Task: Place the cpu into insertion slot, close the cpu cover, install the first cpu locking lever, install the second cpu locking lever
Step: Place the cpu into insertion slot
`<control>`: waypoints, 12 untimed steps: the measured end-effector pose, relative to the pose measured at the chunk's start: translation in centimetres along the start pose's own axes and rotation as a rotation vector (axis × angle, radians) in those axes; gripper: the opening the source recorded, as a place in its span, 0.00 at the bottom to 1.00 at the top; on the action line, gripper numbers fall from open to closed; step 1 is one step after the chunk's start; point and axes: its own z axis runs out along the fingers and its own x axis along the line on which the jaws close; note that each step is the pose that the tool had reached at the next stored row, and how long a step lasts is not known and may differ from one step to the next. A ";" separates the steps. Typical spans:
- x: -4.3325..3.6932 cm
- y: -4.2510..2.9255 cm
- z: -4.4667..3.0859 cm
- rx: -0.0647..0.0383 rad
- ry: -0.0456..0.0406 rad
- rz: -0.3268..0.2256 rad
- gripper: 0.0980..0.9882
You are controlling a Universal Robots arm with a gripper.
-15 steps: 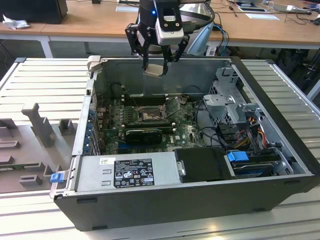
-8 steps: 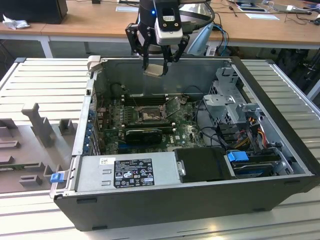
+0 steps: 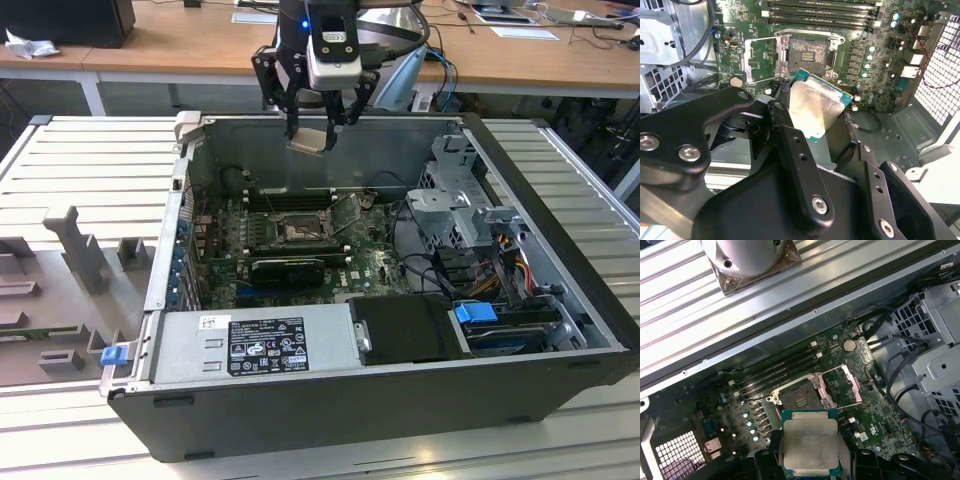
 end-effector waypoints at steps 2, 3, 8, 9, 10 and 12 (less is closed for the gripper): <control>0.00 0.00 0.00 0.000 -0.0012 0.013 0.49; 0.00 0.00 0.00 0.000 -0.0018 0.019 0.49; 0.00 0.00 0.01 -0.001 -0.0049 0.055 0.49; 0.00 0.00 0.01 -0.001 -0.0052 0.058 0.49; 0.00 0.00 0.01 -0.001 -0.0054 0.061 0.49; 0.00 0.00 0.01 -0.001 -0.0061 0.068 0.49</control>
